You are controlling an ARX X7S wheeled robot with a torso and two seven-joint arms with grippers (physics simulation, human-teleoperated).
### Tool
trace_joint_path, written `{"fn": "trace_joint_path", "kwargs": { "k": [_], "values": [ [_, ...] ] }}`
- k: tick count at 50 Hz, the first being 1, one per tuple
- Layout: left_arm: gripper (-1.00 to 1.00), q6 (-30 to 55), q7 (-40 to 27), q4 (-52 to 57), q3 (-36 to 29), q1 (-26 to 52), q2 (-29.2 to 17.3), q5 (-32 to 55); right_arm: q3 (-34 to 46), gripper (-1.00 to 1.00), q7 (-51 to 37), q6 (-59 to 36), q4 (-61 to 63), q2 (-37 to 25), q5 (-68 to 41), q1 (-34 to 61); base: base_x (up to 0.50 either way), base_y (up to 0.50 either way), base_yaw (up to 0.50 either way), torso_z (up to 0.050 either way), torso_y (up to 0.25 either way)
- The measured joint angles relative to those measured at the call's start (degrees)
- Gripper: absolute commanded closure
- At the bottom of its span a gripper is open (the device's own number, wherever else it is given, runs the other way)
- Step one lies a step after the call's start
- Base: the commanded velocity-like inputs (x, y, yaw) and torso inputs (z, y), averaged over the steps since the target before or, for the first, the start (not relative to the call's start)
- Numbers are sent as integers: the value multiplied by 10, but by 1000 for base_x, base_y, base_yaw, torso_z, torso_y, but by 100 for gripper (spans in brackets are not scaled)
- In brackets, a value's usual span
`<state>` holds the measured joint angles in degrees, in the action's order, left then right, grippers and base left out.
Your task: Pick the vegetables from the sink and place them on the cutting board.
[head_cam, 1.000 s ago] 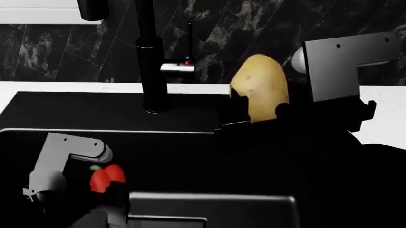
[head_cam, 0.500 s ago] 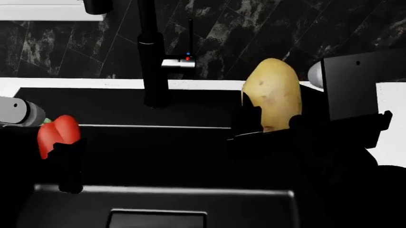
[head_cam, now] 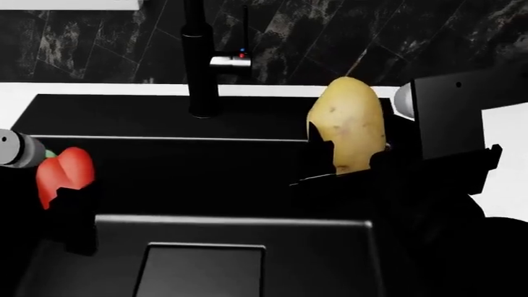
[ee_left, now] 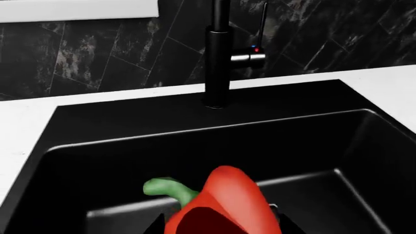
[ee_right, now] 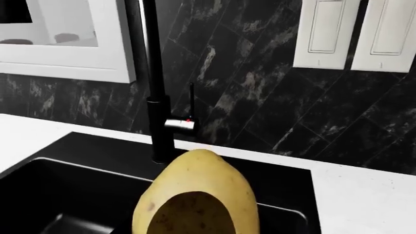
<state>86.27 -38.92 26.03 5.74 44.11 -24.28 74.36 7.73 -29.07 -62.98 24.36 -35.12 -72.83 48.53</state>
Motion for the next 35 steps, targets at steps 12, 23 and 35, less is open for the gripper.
{"fn": "trace_joint_path", "kwargs": {
  "k": [12,23,35],
  "values": [
    [100,-16,-11,-1,-11,-4,-7,14,4,100,10,10,2,-3,9,-6,0,-500,0,0,0],
    [100,-23,-22,-2,-18,-4,-11,30,-1,100,9,15,8,-11,6,-17,0,-500,0,0,0],
    [100,-24,-47,-4,-23,8,-13,62,-10,100,-2,11,19,-23,-10,-23,0,-500,0,0,0]
  ]
}}
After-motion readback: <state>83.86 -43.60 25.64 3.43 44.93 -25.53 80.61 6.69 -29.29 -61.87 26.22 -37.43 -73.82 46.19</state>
